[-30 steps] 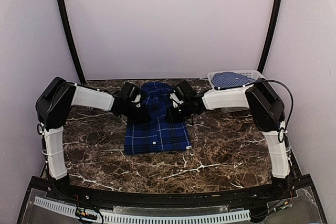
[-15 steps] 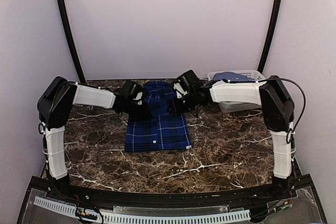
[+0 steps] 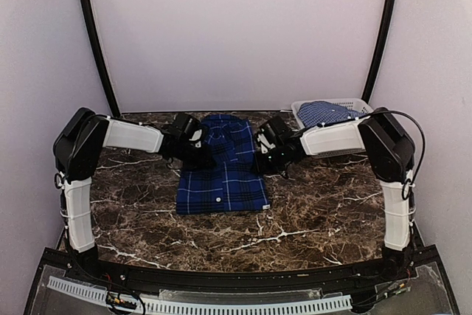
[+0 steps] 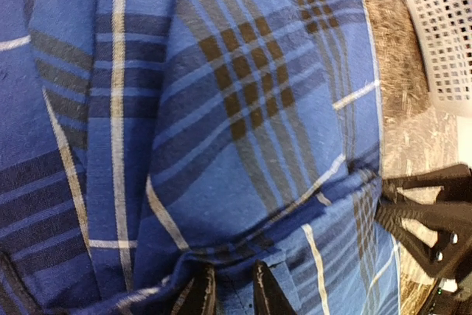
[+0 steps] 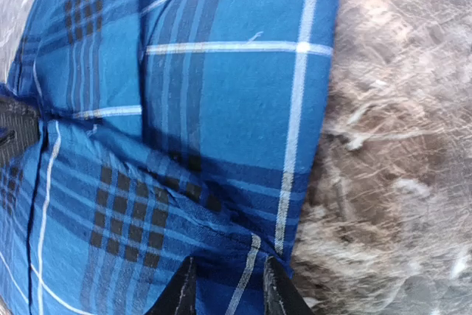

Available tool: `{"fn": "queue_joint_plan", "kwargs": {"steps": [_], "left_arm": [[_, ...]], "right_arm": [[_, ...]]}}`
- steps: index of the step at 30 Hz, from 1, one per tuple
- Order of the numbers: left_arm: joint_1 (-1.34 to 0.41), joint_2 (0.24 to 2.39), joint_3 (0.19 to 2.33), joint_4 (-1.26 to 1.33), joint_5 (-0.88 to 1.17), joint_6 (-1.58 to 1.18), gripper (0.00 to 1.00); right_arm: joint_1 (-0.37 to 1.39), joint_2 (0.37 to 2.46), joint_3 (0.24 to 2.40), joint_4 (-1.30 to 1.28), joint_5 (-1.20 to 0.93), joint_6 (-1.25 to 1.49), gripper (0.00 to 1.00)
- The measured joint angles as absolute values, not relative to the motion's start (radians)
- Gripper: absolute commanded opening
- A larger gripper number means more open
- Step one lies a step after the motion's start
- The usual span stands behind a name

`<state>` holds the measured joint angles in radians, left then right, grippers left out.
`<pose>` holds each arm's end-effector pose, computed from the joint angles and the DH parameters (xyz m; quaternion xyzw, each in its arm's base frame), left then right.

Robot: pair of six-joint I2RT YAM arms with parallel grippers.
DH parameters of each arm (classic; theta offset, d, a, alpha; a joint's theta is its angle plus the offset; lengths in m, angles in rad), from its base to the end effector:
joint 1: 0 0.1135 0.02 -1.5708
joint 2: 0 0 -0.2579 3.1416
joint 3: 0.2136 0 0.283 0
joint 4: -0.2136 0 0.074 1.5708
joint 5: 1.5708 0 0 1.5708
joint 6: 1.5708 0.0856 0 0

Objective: Fold and stack the long sleeve shirts
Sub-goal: Smooth out the 2/3-rectangle-folded shirt at the center of the board.

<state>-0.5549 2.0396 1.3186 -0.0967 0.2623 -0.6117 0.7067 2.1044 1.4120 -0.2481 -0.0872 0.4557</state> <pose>0.4056 -0.2776 0.0918 0.0219 0.9229 -0.3023 0.2373 0.3725 0.3279 0.0765 -0.1323 0.9407 0.2046 0.2361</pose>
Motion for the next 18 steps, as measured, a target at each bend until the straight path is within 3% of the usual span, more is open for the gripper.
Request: {"fn": "queue_joint_plan", "kwargs": {"steps": [10,18], "left_arm": [[-0.574,2.052,1.334,-0.078,0.281,-0.606,0.23],[-0.576,2.046,1.367,-0.088,0.269,-0.587,0.52]], "right_arm": [[0.696,2.068,1.370,-0.227,-0.071,0.478,0.36],[0.737,1.954,1.370,-0.306,-0.010,0.468,0.44]]}}
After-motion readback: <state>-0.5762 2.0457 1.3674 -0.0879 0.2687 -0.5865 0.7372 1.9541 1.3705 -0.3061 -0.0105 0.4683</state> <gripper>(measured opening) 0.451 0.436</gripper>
